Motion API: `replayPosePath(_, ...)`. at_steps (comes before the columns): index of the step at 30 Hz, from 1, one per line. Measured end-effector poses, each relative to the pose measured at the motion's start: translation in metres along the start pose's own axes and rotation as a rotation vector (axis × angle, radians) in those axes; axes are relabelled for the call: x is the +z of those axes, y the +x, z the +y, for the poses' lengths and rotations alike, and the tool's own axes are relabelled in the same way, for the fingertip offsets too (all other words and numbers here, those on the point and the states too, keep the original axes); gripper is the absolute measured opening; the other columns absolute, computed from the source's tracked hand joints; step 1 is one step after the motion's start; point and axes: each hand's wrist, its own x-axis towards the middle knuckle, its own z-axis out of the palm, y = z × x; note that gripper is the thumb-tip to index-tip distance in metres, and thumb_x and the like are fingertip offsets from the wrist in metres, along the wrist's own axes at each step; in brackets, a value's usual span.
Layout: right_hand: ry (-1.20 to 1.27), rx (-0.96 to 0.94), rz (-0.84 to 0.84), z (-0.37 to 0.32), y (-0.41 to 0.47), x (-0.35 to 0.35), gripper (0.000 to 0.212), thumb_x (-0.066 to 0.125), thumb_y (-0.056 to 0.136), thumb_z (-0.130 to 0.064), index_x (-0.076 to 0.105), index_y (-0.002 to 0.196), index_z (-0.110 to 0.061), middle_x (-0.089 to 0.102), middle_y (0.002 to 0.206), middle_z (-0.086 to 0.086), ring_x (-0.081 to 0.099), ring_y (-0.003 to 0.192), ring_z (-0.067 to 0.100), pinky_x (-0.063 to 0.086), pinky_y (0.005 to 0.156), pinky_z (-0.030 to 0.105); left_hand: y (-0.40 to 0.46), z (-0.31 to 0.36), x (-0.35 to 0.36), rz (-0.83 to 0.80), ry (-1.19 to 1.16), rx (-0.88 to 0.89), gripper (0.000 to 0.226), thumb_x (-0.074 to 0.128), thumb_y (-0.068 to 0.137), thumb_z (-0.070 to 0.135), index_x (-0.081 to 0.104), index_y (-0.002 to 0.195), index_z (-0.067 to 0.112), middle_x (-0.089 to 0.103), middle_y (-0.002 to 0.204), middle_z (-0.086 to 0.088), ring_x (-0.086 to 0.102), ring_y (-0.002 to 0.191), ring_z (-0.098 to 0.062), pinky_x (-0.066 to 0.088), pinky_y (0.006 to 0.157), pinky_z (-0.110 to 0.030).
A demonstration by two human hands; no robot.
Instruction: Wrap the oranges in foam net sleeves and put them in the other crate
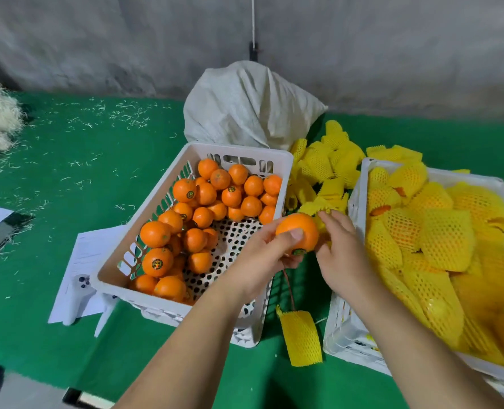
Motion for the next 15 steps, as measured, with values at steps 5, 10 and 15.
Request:
replayPosePath(5, 0.066, -0.056, -0.026, 0.007, -0.016, 0.002, 0.054, 0.047, 0.103, 0.002, 0.047, 0.153, -0.018, 0.039, 0.159, -0.001, 0.037, 0.145, 0.019, 0.031, 0.122, 0.033, -0.008, -0.018, 0.01, -0.025, 0.008, -0.018, 0.073, 0.078, 0.081, 0.049, 0.062, 0.14, 0.009, 0.068, 0.131, -0.02, 0.065, 0.106, -0.03, 0.051, 0.094, -0.05)
replayPosePath(10, 0.373, -0.022, 0.076, 0.008, -0.014, -0.001, 0.025, 0.059, 0.102, -0.011, 0.071, 0.114, -0.029, 0.073, 0.108, -0.011, 0.068, 0.103, 0.009, 0.055, 0.086, 0.033, -0.012, -0.016, 0.011, 0.089, 0.099, 0.074, 0.072, 0.078, 0.082, 0.055, 0.059, 0.143, 0.022, 0.07, 0.132, -0.004, 0.07, 0.111, -0.02, 0.054, 0.096, -0.038)
replayPosePath(15, 0.538, -0.014, 0.122, 0.015, -0.01, 0.004, 0.022, 0.068, 0.094, -0.008, 0.061, 0.094, -0.029, 0.064, 0.083, -0.019, 0.058, 0.077, 0.002, 0.046, 0.073, 0.03, -0.018, -0.022, 0.014, 0.134, 0.195, 0.203, 0.071, 0.083, 0.082, 0.047, 0.034, 0.133, 0.058, 0.05, 0.141, 0.0, 0.067, 0.114, -0.007, 0.058, 0.099, -0.033)
